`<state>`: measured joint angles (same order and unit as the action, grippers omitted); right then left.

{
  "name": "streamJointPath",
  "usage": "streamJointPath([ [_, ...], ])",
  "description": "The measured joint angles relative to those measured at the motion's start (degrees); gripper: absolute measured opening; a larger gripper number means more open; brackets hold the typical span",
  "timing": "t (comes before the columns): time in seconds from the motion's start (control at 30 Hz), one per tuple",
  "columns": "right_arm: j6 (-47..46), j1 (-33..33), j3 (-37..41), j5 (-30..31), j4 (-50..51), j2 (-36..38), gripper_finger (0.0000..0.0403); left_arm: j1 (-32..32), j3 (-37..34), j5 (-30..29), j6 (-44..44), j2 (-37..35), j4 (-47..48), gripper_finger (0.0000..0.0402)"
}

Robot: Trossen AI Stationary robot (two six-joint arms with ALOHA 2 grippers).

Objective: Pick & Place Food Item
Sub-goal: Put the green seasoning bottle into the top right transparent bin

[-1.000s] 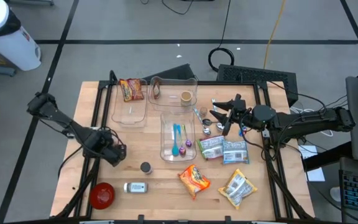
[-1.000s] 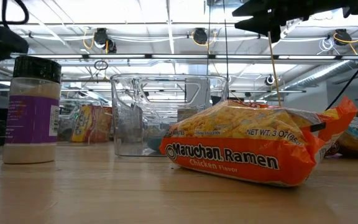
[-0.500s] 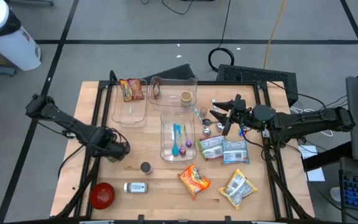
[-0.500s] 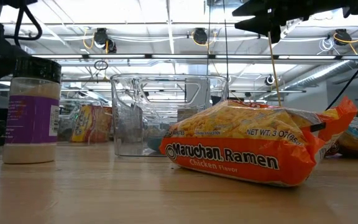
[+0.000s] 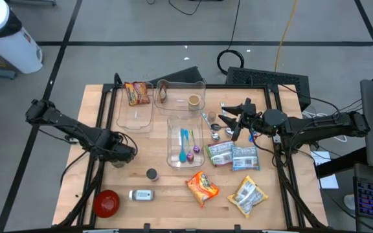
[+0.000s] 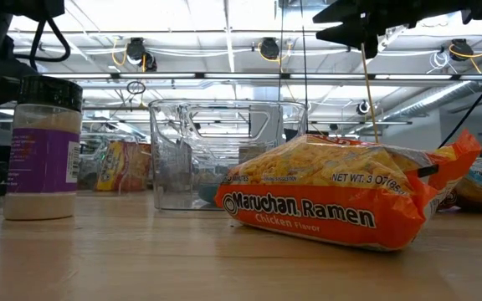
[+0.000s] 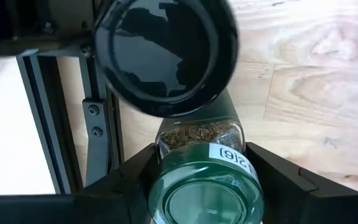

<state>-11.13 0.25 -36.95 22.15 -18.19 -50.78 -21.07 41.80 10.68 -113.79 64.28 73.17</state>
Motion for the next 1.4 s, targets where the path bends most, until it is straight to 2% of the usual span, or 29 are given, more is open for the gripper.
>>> streamJointPath([
  [0.37, 0.06, -0.01, 0.0, 0.07, 0.1, 0.0, 0.018, 0.06, 0.08, 2.67, 7.12, 0.1, -3.05, 0.021],
  [0.67, 1.76, -0.2, 0.0, 0.15, 0.04, 0.0, 0.018, 0.02, 3.92, 2.56, 12.45, 0.15, -4.89, 0.0209],
  [1.0, 2.33, -0.22, 0.01, 0.36, -0.46, -0.02, 0.018, 1.49, 12.39, -3.39, 20.41, 0.12, -5.69, 0.0208],
  [1.4, 1.42, -0.22, 0.02, 0.39, -2.95, -0.02, 0.018, 11.14, 20.43, -9.42, 36.71, 0.12, -5.32, 0.0208],
])
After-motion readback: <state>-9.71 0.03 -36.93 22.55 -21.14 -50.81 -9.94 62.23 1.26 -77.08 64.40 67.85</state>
